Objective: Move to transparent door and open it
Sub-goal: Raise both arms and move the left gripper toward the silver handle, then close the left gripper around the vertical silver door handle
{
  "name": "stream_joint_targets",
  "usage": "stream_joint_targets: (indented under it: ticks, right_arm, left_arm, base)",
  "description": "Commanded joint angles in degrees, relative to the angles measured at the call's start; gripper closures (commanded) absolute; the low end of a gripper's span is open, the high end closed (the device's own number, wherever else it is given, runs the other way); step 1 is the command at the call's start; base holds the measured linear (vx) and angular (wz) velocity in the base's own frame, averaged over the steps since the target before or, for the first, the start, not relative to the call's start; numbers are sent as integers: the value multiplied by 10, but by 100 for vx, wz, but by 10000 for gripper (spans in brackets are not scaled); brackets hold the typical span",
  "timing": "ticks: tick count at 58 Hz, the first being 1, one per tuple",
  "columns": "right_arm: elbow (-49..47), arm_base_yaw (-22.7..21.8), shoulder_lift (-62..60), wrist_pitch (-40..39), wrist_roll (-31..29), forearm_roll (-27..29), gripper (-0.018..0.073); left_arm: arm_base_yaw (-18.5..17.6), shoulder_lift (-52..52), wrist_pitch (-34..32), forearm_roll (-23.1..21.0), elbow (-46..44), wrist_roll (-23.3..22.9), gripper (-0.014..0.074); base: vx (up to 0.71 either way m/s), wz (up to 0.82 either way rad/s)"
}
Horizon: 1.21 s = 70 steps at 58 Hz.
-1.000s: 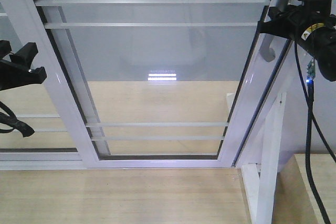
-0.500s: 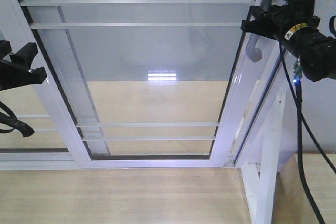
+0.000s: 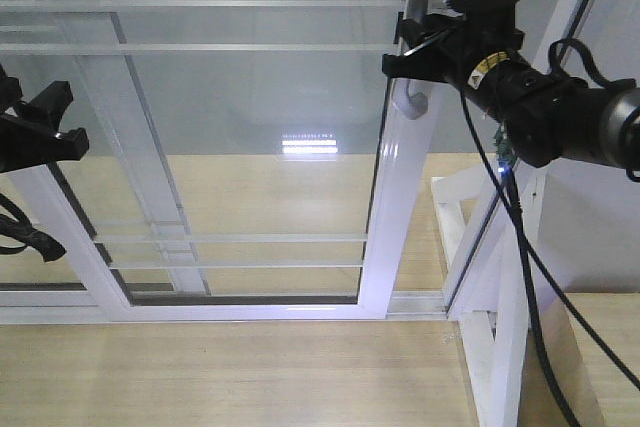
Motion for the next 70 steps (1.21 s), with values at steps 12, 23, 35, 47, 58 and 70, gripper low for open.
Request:
stream_joint_targets:
  ticks: [12, 23, 35, 47, 58, 70]
  right_arm:
    - [-18, 47, -34, -55, 3, -11, 306]
    - [8, 70, -91, -32, 7, -12, 306]
    - [102, 71, -217, -6, -9, 16, 306]
    - [190, 70, -324, 99, -50, 62, 306]
    - [223, 70, -387, 143, -92, 127, 306]
    - [225, 70, -403, 145, -119, 153, 306]
  left_arm:
    - [-2, -10, -44, 1, -20, -1, 146]
    - [-5, 1, -45, 59, -20, -2, 146]
    - [-37, 22, -89, 91, -20, -46, 146]
    - [-75, 61, -171, 92, -23, -75, 146]
    - [-112, 113, -177, 137, -85, -88, 146]
    - [-123, 195, -177, 136, -186, -91, 146]
  base:
    - [0, 0]
    - [0, 0]
    - [0, 0]
    - [0, 0]
    - [0, 0]
    - [0, 0]
